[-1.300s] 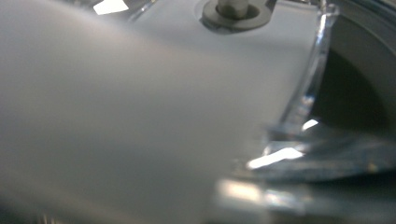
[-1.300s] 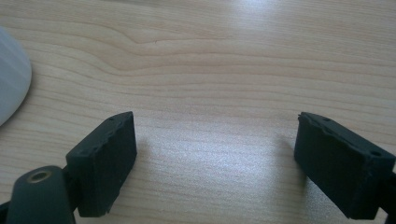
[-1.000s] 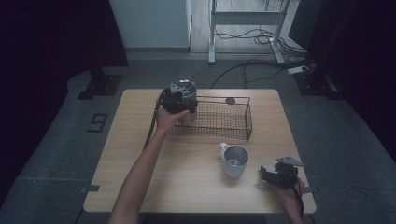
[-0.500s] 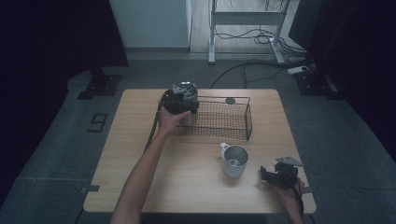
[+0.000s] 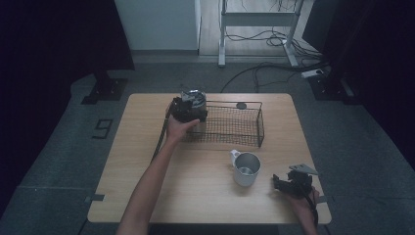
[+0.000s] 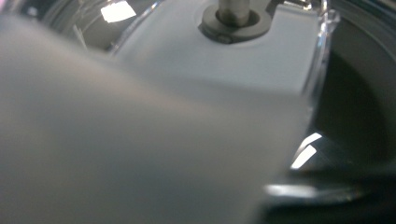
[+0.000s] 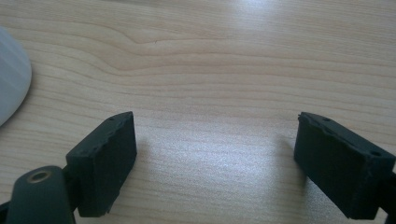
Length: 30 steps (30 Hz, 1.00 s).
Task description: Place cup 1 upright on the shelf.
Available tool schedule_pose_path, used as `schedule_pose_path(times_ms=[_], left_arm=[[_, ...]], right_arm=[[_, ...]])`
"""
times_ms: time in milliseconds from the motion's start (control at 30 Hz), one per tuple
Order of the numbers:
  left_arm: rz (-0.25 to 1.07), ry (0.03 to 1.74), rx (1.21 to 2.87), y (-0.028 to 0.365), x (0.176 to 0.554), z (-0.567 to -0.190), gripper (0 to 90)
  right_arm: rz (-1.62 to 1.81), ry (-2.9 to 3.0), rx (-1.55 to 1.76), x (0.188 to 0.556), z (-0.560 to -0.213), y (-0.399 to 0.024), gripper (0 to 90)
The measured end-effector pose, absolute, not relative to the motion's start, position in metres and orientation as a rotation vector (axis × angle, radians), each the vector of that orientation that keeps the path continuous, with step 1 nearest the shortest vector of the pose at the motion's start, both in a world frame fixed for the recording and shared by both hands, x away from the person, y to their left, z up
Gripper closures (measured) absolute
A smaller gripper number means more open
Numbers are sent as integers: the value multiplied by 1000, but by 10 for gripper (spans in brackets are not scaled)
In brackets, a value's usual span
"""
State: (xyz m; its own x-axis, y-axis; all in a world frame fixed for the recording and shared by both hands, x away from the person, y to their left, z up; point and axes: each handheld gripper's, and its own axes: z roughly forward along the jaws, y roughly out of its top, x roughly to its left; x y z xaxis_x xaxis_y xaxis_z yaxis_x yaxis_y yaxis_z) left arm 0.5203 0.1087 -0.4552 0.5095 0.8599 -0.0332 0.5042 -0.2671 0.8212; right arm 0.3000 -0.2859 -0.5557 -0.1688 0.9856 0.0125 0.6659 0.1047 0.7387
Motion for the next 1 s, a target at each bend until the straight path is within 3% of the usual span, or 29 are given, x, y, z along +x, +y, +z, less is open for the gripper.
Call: schedule_pose_path(times_ms=[1000], left_arm=[[554,1140,1943,107,516,-473,31]], right_arm=[[851,1892,1607,299,-556,-285,130]])
